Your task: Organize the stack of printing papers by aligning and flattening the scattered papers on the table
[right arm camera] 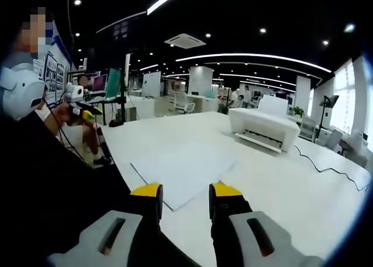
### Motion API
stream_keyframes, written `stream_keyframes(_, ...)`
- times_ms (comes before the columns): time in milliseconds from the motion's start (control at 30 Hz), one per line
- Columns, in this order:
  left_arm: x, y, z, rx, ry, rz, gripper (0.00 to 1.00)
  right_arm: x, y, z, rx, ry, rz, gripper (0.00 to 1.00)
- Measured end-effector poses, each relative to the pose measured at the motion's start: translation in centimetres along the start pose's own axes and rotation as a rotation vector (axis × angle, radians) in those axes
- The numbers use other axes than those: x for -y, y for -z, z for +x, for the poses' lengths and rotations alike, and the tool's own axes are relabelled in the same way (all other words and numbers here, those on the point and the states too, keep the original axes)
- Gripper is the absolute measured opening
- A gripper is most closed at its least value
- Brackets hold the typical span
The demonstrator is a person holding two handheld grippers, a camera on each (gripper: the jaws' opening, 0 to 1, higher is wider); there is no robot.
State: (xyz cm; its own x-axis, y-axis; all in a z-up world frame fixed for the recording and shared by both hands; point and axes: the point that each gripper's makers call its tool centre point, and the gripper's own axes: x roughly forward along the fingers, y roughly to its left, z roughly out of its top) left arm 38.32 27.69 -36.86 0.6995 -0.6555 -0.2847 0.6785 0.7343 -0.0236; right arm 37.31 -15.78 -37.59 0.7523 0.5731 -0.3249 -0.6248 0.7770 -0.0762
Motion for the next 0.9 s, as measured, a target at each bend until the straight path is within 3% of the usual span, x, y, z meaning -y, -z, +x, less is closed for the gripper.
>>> stream_keyframes(900, -0.37, -0.87, -0.72, 0.017, -0.02, 0.014, 0.4, 0.0, -0.37, -0.06, -0.003, 0.011, -0.011, 0.28)
